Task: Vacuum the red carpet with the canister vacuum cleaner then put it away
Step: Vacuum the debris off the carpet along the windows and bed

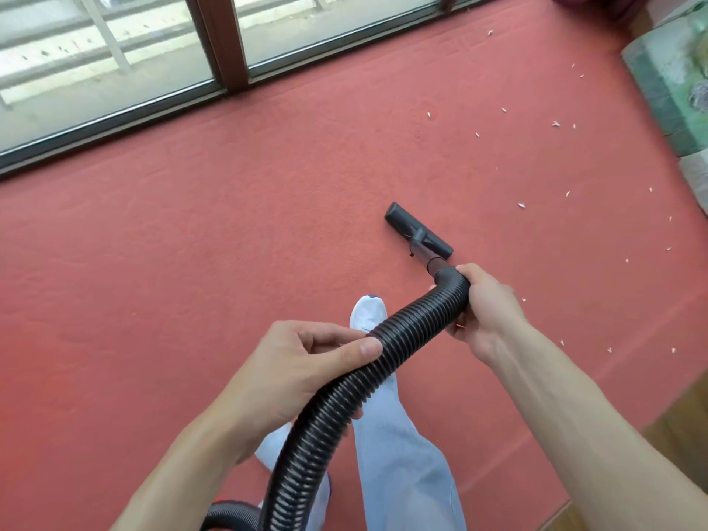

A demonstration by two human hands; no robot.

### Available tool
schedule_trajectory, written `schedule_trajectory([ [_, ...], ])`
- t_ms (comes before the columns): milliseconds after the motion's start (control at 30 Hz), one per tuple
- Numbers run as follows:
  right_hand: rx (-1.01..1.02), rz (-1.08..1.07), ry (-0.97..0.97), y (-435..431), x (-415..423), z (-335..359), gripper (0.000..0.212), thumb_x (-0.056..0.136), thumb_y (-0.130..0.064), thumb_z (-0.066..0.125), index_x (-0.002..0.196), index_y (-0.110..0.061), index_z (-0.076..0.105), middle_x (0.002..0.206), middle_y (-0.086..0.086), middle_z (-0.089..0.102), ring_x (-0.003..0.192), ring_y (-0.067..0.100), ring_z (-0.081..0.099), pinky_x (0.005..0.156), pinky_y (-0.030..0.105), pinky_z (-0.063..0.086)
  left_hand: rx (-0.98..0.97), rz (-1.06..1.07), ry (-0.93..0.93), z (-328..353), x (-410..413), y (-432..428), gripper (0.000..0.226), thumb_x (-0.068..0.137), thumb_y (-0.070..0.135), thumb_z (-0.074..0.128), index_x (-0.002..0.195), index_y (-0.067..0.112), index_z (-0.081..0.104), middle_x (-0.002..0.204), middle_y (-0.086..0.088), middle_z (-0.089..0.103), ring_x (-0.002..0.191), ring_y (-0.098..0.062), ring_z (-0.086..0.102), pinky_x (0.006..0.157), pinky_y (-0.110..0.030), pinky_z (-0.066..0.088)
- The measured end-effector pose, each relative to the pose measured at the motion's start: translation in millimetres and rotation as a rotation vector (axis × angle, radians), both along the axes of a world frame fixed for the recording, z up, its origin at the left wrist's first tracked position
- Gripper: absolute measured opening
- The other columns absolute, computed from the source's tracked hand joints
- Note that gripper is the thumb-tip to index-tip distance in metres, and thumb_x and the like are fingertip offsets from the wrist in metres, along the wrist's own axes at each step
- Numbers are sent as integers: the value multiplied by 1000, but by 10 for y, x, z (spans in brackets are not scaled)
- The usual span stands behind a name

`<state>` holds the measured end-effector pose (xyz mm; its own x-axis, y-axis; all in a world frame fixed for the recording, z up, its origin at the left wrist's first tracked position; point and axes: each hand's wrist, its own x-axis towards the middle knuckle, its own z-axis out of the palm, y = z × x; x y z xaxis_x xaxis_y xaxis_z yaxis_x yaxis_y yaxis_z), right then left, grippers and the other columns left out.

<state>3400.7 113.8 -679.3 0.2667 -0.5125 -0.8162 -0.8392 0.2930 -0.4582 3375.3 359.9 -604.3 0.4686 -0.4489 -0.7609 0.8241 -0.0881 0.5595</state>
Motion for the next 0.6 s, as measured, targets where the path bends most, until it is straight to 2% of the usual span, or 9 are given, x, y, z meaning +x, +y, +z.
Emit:
schedule_trajectory([
  [100, 23, 72, -10, -122, 238, 41, 36, 84, -25, 59, 115, -5, 64, 94, 15, 68, 77, 24, 56, 65, 32, 48, -25, -7, 25, -17, 69, -162, 34, 74, 41, 77, 93, 12, 81, 72, -11, 71, 63, -24, 68, 63, -40, 61],
  [233, 30, 88, 15, -267, 629, -72, 30, 86, -26, 56, 111, -12, 62, 113, 17, 71, 79, 25, 60, 67, 32, 49, 63, -25, 26, -95, 299, -420, 34, 78, 45, 76, 89, 13, 81, 70, -8, 69, 62, -22, 65, 74, -47, 60],
  [400, 63, 78, 28, -471, 1165, -300, 30, 87, -27, 54, 112, -14, 64, 117, 16, 69, 80, 24, 58, 66, 29, 47, 173, -29, 16, -235, 733, -734, 37, 80, 49, 75, 84, 14, 81, 69, -5, 72, 60, -17, 65, 63, -29, 54],
  [533, 109, 138, 63, -631, 1617, -431, 37, 87, -28, 54, 119, -11, 61, 120, 17, 68, 77, 24, 56, 58, 25, 46, 230, -84, -3, -361, 1134, -893, 39, 82, 54, 72, 81, 16, 80, 70, -3, 74, 57, -13, 66, 63, -26, 52],
  [600, 122, 150, 62, -702, 1869, -456, 31, 89, -28, 54, 116, -12, 60, 115, 17, 70, 72, 23, 55, 53, 22, 44, 260, -70, -21, -403, 1334, -960, 39, 81, 55, 71, 80, 18, 81, 65, 3, 71, 55, -9, 63, 61, -24, 49],
])
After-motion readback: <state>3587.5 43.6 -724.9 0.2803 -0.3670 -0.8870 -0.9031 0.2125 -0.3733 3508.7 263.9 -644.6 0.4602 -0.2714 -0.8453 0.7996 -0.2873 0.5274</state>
